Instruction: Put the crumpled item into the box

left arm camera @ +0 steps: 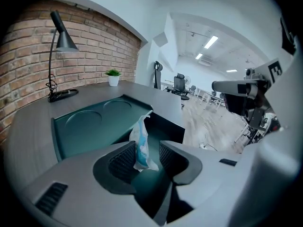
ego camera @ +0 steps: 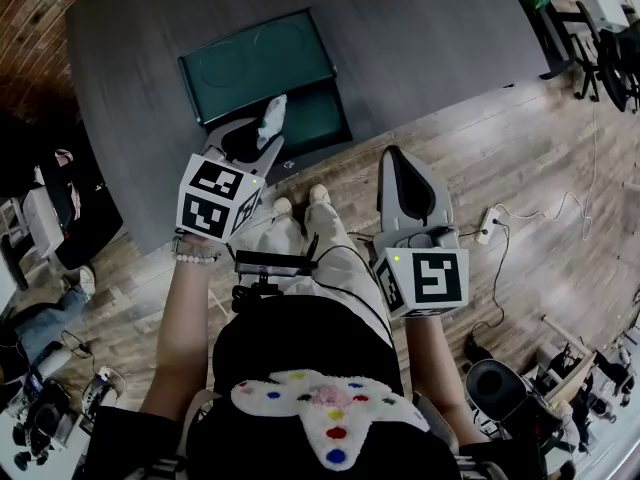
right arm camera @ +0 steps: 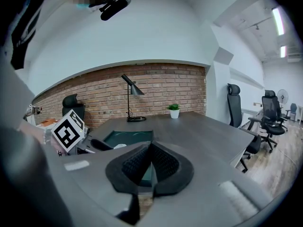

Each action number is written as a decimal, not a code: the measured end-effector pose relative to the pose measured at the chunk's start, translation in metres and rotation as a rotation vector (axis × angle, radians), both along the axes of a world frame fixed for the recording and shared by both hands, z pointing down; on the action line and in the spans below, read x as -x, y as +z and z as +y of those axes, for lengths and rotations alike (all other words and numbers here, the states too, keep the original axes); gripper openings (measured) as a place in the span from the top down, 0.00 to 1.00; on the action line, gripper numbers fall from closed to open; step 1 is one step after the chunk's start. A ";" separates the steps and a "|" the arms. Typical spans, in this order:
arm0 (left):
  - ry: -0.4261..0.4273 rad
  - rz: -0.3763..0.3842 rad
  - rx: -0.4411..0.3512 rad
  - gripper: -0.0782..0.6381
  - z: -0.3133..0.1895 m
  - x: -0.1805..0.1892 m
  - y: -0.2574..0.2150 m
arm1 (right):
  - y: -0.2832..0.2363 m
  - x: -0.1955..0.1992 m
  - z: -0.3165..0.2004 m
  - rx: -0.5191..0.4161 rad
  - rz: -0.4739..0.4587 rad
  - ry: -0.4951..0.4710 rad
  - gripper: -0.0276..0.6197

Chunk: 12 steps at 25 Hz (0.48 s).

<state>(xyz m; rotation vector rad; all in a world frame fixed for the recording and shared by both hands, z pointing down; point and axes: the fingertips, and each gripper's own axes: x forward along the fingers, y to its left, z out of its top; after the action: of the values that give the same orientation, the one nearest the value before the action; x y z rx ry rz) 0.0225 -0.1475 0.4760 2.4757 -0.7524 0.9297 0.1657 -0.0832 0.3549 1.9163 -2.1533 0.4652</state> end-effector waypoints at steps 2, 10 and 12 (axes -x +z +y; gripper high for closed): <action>-0.010 -0.006 -0.010 0.69 -0.001 0.004 -0.002 | -0.001 0.001 -0.001 -0.002 0.003 -0.011 0.94; -0.082 0.015 -0.064 0.69 -0.005 0.024 -0.021 | -0.006 0.012 -0.007 -0.017 -0.002 -0.042 0.94; -0.104 0.019 -0.087 0.69 -0.007 0.030 -0.027 | -0.008 0.016 -0.009 -0.021 -0.001 -0.055 0.94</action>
<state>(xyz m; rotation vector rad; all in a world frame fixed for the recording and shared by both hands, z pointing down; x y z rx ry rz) -0.0080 -0.1547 0.4494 2.4887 -0.9240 0.8524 0.1494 -0.0919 0.3469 1.8635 -2.2139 0.4352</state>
